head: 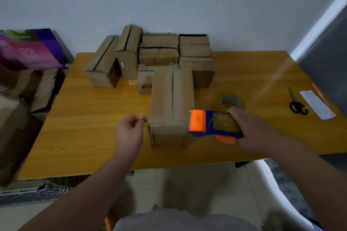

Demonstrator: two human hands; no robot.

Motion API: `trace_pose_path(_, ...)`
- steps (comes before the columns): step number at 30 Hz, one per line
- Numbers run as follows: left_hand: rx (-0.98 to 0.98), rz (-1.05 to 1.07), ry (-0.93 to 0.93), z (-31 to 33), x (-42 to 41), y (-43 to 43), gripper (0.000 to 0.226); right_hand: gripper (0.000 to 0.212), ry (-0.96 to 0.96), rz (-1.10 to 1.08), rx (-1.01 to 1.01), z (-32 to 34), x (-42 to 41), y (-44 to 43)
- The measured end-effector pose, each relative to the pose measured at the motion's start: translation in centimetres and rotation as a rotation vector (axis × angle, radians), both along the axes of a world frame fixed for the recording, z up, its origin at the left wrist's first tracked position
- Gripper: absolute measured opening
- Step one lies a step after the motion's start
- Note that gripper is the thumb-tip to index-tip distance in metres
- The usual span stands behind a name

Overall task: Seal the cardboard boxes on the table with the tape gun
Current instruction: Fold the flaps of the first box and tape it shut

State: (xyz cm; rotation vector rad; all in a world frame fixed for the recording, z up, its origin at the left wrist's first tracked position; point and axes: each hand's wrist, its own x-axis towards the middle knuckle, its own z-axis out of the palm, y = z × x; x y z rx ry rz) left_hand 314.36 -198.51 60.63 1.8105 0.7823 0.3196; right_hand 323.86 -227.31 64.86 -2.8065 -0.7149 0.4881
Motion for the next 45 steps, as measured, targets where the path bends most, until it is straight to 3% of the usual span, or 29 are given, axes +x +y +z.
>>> trace_pose_path(2, -0.14, -0.053, -0.101, 1.5, -0.3, -1.3, 0.023, 0.066, 0.023, 0.008, 0.027, -0.2, 0.2, -0.1)
trace_pose_path(4, -0.211, -0.172, -0.051, 2.5, -0.6, -2.6, 0.042, 0.066, 0.044, 0.017, 0.061, -0.6, 0.3, -0.3)
trace_pose_path(6, -0.152, -0.269, 0.035, 3.3, -0.7, -3.1, 0.053, 0.066, 0.04, 0.026, 0.069, -0.7, 0.2, -0.4)
trace_pose_path(7, -0.035, -0.319, 0.082, 3.5, -0.7, -3.0, 0.059, 0.066, 0.023, 0.032, 0.064, -0.8, 0.0, -0.3)
trace_pose_path(11, 0.76, -0.703, 0.303, 3.6, -0.1, -3.3, 0.09, 0.065, -0.046, 0.041, 0.047, -0.9, -0.5, 0.2)
trace_pose_path(13, 0.898, -0.874, 0.345, 3.0, 0.2, -4.0, 0.093, 0.066, -0.053, 0.032, 0.06, -1.0, -0.6, 0.2)
trace_pose_path(21, 0.997, -0.952, 0.359, 2.1, 0.3, -3.9, 0.102, 0.065, -0.025, 0.204, 0.108, 2.9, 1.4, -1.8)
trace_pose_path(26, 0.991, -0.958, 0.367, 2.5, 0.3, -4.1, 0.102, 0.069, -0.019, 0.205, -0.085, 4.4, 2.3, -4.8)
trace_pose_path(35, 1.015, -0.968, 0.389, 2.2, 0.4, -4.3, 0.099, 0.058, -0.077, 0.268, -0.254, 3.0, 2.1, 0.3)
trace_pose_path(45, 1.039, -0.956, 0.387, 2.0, 0.5, -4.5, 0.099, 0.077, 0.319, 0.141, -0.407, 3.6, 4.9, 2.6)
